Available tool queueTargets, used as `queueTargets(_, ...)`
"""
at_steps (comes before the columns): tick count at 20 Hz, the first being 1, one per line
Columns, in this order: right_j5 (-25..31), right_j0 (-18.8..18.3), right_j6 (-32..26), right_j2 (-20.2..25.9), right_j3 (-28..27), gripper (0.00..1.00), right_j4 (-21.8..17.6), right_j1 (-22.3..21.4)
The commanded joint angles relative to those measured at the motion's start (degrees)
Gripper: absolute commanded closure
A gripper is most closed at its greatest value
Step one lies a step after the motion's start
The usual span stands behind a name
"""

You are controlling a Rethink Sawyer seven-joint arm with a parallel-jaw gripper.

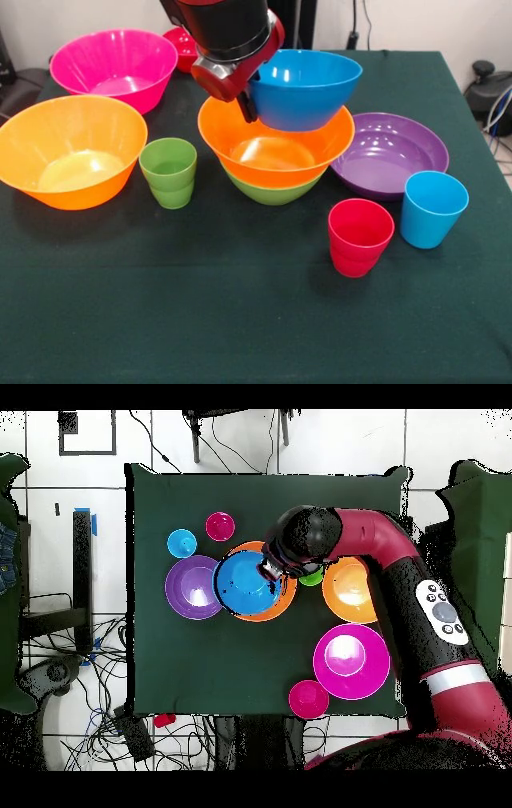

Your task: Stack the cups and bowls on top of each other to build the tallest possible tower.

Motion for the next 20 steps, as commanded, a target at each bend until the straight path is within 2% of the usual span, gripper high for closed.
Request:
queueTargets(1,7.6,3.4,-5.5,-4.1,-3.6,1.00,-4.9,0.5)
queueTargets(5,6.1,3.0,-4.1,-3.8,-1.3,1.00,-4.9,0.3)
queueTargets(12,4.7,2.5,-1.8,-4.2,-1.0,1.00,-4.7,-0.2)
queueTargets(20,3.4,1.9,-3.3,-4.6,-2.2,1.00,-6.5,0.8)
